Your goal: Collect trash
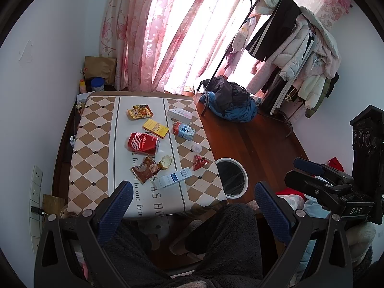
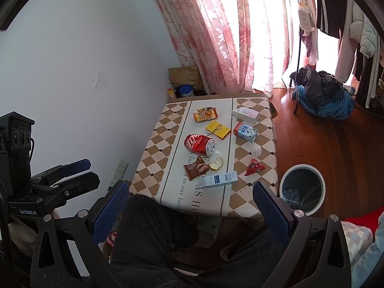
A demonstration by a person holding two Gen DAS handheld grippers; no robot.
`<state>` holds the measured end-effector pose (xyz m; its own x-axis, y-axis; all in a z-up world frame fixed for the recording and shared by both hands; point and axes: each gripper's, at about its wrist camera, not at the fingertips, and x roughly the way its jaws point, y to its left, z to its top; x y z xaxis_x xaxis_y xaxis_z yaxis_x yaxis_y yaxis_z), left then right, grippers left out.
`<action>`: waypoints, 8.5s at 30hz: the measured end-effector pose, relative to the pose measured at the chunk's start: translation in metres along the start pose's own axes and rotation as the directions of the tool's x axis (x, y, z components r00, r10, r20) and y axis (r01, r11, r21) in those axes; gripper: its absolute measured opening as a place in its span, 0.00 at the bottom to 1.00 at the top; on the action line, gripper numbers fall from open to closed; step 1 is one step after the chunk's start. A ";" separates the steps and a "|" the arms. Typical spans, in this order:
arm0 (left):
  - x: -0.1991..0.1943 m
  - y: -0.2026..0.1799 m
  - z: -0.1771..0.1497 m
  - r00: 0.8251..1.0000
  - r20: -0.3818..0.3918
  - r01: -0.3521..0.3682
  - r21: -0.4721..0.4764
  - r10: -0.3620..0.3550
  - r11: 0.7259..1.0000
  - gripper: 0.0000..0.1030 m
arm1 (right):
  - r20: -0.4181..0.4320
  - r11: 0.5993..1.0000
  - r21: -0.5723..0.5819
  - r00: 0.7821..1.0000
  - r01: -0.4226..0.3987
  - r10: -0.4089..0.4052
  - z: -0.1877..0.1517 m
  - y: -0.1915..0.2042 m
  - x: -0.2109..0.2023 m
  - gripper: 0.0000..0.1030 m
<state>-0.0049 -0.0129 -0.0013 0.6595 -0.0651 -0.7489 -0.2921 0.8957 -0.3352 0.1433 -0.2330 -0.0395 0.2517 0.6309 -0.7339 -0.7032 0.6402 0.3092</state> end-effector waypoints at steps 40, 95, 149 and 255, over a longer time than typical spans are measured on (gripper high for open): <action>0.293 0.178 -0.056 0.714 -0.330 -0.595 0.178 0.618 0.783 1.00 | -0.430 0.773 0.527 0.896 0.352 -0.115 -0.062 -0.113 0.386 0.48; 0.220 -0.002 -0.001 0.952 -0.041 -0.278 0.292 0.302 0.915 0.42 | -0.101 0.915 0.394 0.994 0.083 -0.046 -0.033 -0.136 0.183 0.35; 0.530 -0.209 -0.019 0.866 -0.413 -0.162 0.299 0.280 0.940 0.96 | -0.424 0.704 0.481 0.841 0.523 -0.335 -0.129 -0.493 0.228 1.00; 0.255 -0.056 0.068 0.927 0.242 -0.337 0.191 0.288 0.922 0.45 | 0.017 0.898 0.422 0.990 0.121 -0.141 0.009 -0.239 0.159 0.05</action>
<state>0.2268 -0.0501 -0.1350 0.6947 0.3040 -0.6519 -0.3586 0.9320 0.0525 0.3574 -0.2816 -0.2241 0.3594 0.5414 -0.7601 -0.3204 0.8366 0.4444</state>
